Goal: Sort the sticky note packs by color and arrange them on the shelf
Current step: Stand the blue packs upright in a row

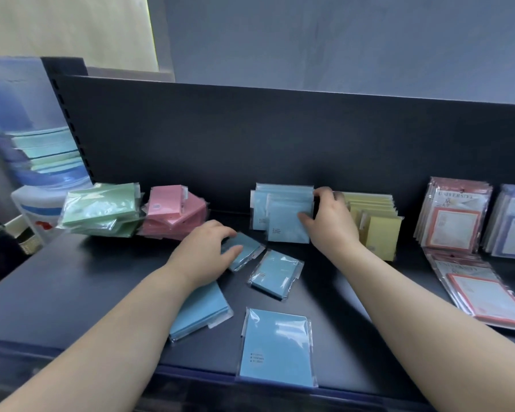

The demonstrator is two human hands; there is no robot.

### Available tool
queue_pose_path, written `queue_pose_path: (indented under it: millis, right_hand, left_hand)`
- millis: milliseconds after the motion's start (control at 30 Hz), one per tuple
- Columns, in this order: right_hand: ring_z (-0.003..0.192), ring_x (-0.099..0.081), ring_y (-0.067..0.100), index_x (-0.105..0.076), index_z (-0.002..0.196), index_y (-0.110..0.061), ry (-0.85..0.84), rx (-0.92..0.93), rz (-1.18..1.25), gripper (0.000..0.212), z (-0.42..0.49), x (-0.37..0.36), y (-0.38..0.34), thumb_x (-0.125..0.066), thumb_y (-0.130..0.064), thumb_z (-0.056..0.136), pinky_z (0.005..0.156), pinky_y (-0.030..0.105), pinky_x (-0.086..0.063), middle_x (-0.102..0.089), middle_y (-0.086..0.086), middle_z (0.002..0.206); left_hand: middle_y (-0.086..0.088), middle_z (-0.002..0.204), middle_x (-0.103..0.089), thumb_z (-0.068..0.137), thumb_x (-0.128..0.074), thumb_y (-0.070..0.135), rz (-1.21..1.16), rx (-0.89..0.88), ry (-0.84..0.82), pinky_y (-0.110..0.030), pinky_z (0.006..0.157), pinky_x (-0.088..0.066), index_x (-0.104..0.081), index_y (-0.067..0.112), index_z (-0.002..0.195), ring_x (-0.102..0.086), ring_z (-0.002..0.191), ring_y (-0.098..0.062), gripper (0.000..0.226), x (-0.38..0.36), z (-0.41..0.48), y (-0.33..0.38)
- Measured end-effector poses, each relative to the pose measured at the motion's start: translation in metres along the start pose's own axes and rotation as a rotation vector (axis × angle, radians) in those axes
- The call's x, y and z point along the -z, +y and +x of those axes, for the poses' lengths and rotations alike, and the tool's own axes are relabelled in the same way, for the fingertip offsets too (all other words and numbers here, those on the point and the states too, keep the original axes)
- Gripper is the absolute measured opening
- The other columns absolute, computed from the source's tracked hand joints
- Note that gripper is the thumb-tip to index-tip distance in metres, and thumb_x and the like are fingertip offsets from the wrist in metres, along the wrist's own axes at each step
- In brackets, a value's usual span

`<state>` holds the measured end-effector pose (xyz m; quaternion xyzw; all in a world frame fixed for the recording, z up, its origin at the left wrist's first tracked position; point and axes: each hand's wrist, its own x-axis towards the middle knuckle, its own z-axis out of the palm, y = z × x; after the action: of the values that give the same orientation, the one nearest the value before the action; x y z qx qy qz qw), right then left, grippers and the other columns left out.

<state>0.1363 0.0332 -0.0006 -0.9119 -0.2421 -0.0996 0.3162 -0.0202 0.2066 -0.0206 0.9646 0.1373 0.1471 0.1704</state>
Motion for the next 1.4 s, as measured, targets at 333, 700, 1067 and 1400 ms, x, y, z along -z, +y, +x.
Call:
queue_pose_path:
  millis: [333,700,1067,1400]
  right_hand:
    - [0.126,-0.044,0.023,-0.033,0.145,-0.023,-0.724,0.247,-0.392,0.089,-0.047,0.026,-0.039,-0.067,-0.062,0.073,0.099,0.03,-0.038,-0.043,0.003,0.14]
    - [0.122,-0.042,0.025,-0.018,0.149,-0.024,-0.716,0.207,-0.323,0.105,-0.054,0.02,-0.035,-0.076,-0.056,0.068,0.096,0.029,-0.039,-0.029,0.004,0.138]
    - [0.096,-0.04,0.009,-0.052,0.115,-0.031,-0.962,0.478,-0.416,0.061,-0.087,0.039,-0.062,-0.073,-0.061,0.066,0.072,0.023,-0.038,-0.045,-0.012,0.108]
    - [0.076,-0.041,0.007,-0.044,0.1,-0.027,-0.99,0.477,-0.447,0.053,-0.1,0.046,-0.061,-0.071,-0.061,0.069,0.064,0.027,-0.038,-0.048,-0.01,0.094]
  left_hand:
    - [-0.007,0.121,-0.047,0.07,-0.058,0.075,0.172,0.204,-0.162,-0.038,0.096,-0.042,-0.056,0.017,0.123,-0.045,0.117,-0.028,0.078,-0.005,0.002,0.001]
    - [0.003,0.106,-0.054,0.069,-0.078,0.048,-0.109,0.27,-0.098,-0.034,0.081,-0.044,-0.044,0.02,0.111,-0.054,0.096,-0.019,0.061,0.001,0.003,0.002]
    - [0.005,0.097,-0.057,0.075,-0.074,0.046,-0.134,0.232,-0.091,-0.03,0.072,-0.041,-0.051,0.02,0.105,-0.055,0.087,-0.016,0.045,-0.001,0.007,-0.006]
    - [0.005,0.101,-0.053,0.076,-0.072,0.049,-0.124,0.227,-0.104,-0.029,0.073,-0.037,-0.051,0.019,0.111,-0.05,0.091,-0.016,0.05,-0.002,0.008,-0.006]
